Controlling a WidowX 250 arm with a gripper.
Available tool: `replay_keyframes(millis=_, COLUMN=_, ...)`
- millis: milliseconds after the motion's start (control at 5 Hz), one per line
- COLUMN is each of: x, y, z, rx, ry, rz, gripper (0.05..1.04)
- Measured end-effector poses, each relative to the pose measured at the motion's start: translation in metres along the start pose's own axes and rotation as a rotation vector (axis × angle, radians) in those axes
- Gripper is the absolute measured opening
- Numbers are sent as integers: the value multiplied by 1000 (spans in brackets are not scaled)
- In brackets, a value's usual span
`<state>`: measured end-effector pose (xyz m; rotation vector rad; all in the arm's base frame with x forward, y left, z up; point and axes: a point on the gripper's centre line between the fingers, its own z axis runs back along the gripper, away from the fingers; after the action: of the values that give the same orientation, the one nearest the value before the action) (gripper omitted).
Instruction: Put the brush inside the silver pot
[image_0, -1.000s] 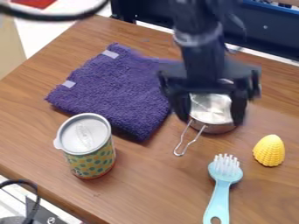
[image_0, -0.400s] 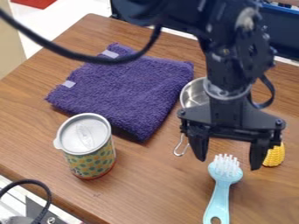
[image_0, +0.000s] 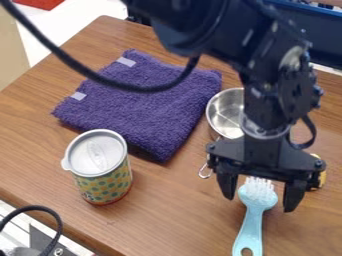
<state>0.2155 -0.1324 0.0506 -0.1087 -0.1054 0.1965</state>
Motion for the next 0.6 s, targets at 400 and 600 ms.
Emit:
replay_keyframes(millis=400, x=3, y=-2, z=-9, rx=9, ry=-21, rz=18, gripper=999)
replay_keyframes(millis=600, x=2, y=-1, z=-18, rx=15, ry=-18, rz=29, gripper=999)
